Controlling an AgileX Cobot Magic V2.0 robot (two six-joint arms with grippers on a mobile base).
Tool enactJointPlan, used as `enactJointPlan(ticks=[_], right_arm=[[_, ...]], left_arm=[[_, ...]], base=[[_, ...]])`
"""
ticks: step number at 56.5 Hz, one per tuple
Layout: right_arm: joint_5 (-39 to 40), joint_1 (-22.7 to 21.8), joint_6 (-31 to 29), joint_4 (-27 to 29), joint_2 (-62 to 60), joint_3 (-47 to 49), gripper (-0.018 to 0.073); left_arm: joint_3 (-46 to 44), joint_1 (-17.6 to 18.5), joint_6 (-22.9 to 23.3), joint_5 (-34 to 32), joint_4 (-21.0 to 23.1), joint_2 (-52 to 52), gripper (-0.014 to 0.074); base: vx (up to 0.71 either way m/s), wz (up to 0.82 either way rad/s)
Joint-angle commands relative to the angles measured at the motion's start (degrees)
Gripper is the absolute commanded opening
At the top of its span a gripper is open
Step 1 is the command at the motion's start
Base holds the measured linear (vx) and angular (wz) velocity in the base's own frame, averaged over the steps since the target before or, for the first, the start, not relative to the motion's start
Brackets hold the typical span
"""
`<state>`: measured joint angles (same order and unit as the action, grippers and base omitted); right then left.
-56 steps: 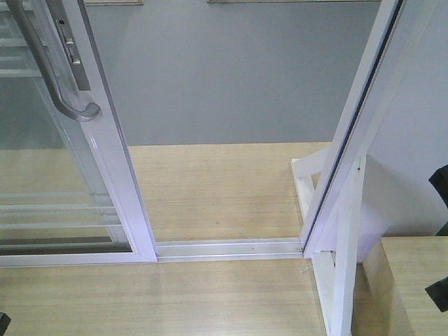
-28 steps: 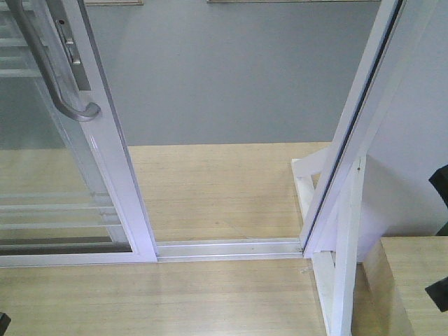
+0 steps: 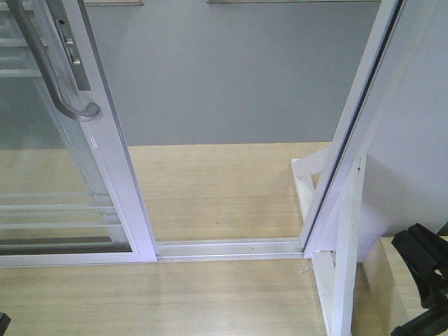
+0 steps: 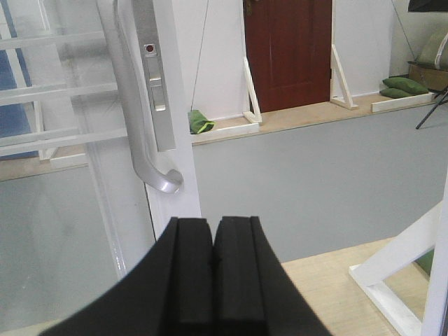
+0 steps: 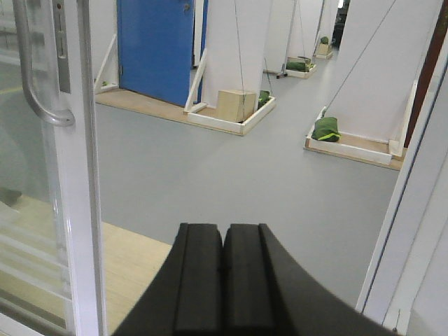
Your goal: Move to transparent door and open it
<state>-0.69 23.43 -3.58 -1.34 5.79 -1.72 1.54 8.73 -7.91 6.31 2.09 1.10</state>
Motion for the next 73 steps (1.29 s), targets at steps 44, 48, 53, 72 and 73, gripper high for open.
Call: enactJointPlan(ticks=[44, 48, 53, 72, 73], right_arm=[[1.85, -9.09, 1.85, -1.63, -7.22, -0.12, -0.0004], [1.85, -9.09, 1.85, -1.63, -7.22, -0.12, -0.0004], [1.85, -9.09, 1.85, -1.63, -7.22, -0.12, -0.0004], [1.85, -9.09, 1.85, -1.63, -7.22, -0.12, -0.0004], [1.85, -9.09, 1.85, -1.63, -7.22, -0.12, -0.0004]], left_arm=[[-1.09, 0.36, 0.47, -5.19, 0.16, 0.35, 0.0003], [-1.09, 0.36, 0.47, -5.19, 0.16, 0.35, 0.0003], [-1.09, 0.36, 0.47, -5.19, 0.16, 0.35, 0.0003], [-1.09, 0.36, 0.47, -5.19, 0.16, 0.35, 0.0003], [-1.09, 0.36, 0.47, -5.19, 0.16, 0.35, 0.0003]], base=[[0.00, 0.00], [0.00, 0.00], [0.00, 0.00], [0.00, 0.00], [0.00, 0.00]])
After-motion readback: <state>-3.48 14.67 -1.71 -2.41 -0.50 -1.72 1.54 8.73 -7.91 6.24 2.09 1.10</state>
